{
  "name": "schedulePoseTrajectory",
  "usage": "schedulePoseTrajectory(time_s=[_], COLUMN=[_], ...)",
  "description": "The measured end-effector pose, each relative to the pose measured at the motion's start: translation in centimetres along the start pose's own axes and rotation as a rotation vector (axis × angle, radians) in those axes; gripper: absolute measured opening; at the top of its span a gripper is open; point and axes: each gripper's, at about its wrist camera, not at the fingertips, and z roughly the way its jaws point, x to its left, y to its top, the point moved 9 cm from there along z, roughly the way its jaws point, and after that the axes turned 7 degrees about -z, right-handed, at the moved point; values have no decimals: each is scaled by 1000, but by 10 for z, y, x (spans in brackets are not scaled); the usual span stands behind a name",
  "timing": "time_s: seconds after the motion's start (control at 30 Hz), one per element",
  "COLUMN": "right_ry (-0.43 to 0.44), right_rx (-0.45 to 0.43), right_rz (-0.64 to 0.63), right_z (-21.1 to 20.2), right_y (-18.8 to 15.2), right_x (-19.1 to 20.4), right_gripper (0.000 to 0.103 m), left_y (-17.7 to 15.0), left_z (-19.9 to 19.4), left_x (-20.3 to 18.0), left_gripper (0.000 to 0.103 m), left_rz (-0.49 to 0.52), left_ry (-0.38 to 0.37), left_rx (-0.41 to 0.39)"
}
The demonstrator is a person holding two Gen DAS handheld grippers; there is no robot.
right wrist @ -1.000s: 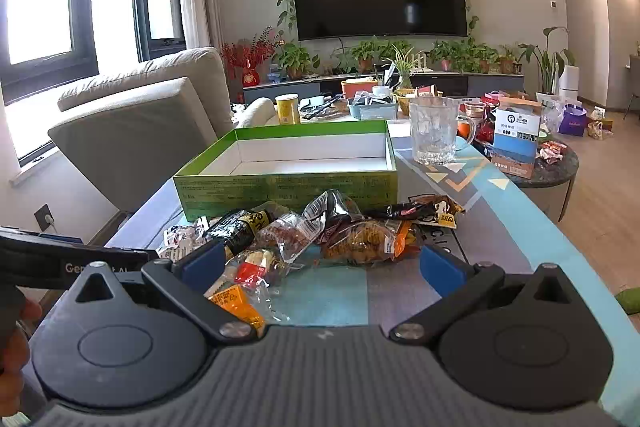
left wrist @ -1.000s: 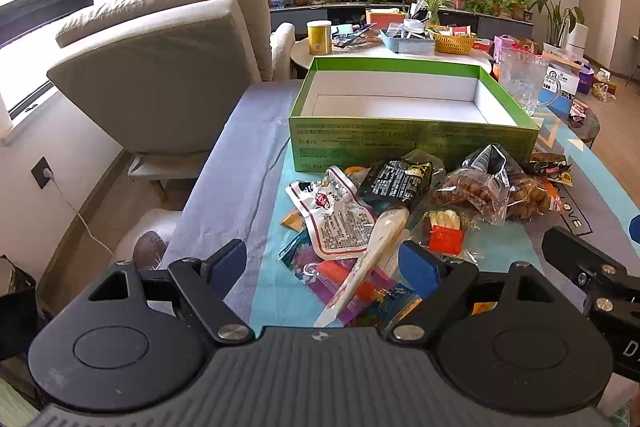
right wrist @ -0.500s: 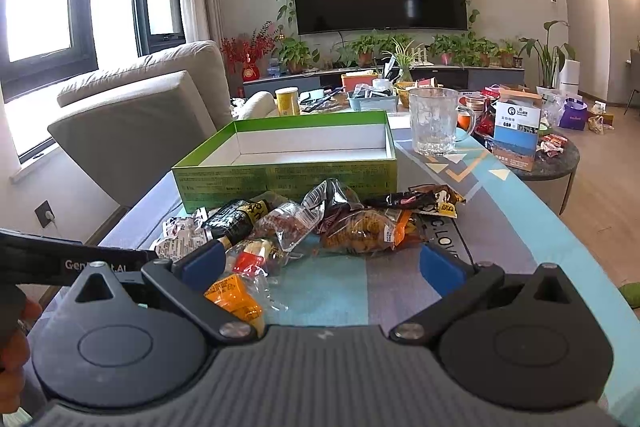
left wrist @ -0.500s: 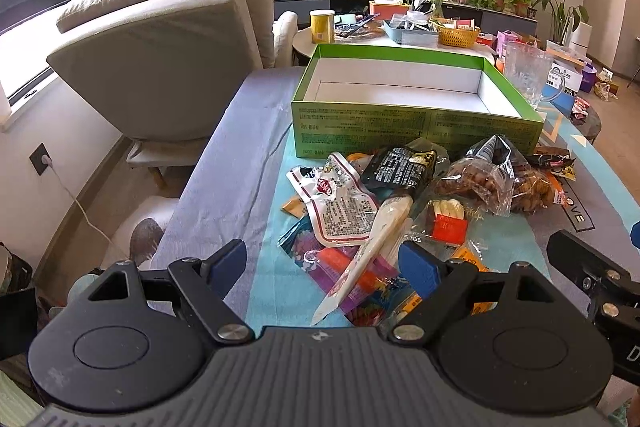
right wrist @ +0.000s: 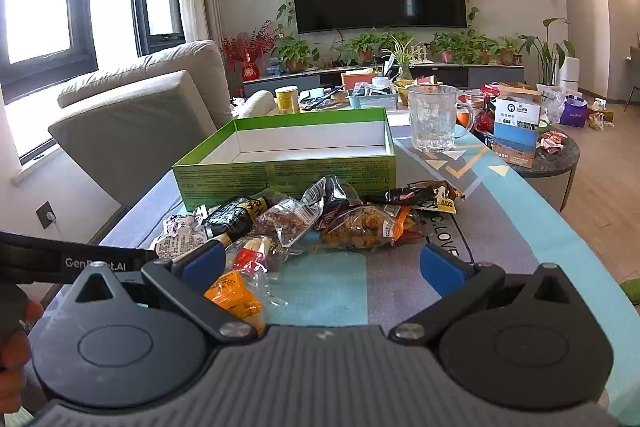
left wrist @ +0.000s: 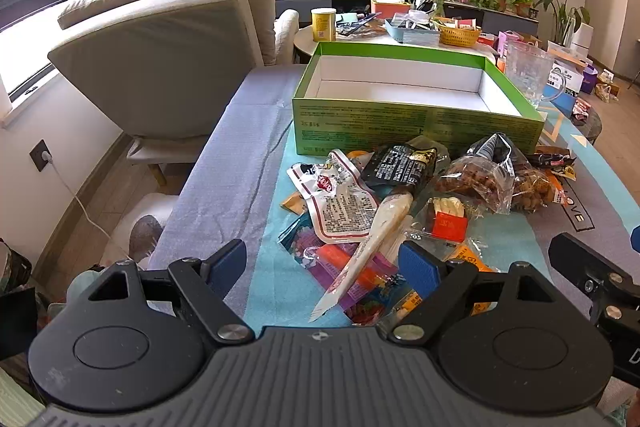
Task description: Organize snacks
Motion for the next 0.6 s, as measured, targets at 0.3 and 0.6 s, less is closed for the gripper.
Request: schedulePoseTrajectory(time_s=[0.3,0.6], right_ry=[2,6], right_rx=[1,2], right_rz=[2,1], right_z=[-1,1], right_y=[-1,-1], right_x=[0,1], right_gripper=[51,51], left_y=[0,-1], left_z=[1,1], left_x=[1,3], left_gripper=[83,82], left_rz=[-3,-8], left_ry=[3,7], left_rx=[2,2])
